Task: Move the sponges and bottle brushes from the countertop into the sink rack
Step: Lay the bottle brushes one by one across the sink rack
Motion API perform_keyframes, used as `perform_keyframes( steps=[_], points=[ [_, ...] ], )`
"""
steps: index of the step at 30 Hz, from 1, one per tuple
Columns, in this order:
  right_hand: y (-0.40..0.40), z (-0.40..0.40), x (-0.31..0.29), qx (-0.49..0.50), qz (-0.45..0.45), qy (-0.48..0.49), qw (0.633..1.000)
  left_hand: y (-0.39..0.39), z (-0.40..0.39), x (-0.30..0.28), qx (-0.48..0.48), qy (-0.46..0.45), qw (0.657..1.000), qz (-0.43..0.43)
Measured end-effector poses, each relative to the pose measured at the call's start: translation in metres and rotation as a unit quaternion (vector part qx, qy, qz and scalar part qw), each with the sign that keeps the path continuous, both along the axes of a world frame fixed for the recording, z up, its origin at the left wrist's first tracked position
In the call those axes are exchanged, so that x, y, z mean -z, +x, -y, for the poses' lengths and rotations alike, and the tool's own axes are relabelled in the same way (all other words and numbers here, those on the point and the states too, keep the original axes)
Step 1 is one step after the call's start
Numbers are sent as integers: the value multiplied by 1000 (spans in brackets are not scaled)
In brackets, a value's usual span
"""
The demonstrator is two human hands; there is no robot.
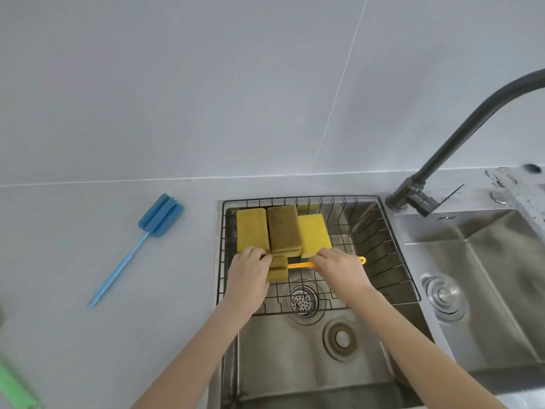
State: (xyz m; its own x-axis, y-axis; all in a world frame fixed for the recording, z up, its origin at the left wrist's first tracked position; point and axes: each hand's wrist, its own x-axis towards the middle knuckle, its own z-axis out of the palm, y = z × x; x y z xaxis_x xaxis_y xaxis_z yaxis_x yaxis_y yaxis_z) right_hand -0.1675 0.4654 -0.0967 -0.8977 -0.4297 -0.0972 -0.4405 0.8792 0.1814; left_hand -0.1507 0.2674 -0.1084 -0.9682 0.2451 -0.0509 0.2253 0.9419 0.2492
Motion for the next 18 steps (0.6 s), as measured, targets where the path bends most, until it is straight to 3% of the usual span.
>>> perform_keyframes(
  steps=[4,10,18],
  points=[
    [-12,-2,31,-1,92,-30,995,-7,0,15,5,-32,999,44],
    [-26,6,58,20,161,-77,984,-11,-5,27,1,-63,995,80],
    [-29,8,71,32,174,-114,978,-12,-4,37,-13,-58,994,92]
  ],
)
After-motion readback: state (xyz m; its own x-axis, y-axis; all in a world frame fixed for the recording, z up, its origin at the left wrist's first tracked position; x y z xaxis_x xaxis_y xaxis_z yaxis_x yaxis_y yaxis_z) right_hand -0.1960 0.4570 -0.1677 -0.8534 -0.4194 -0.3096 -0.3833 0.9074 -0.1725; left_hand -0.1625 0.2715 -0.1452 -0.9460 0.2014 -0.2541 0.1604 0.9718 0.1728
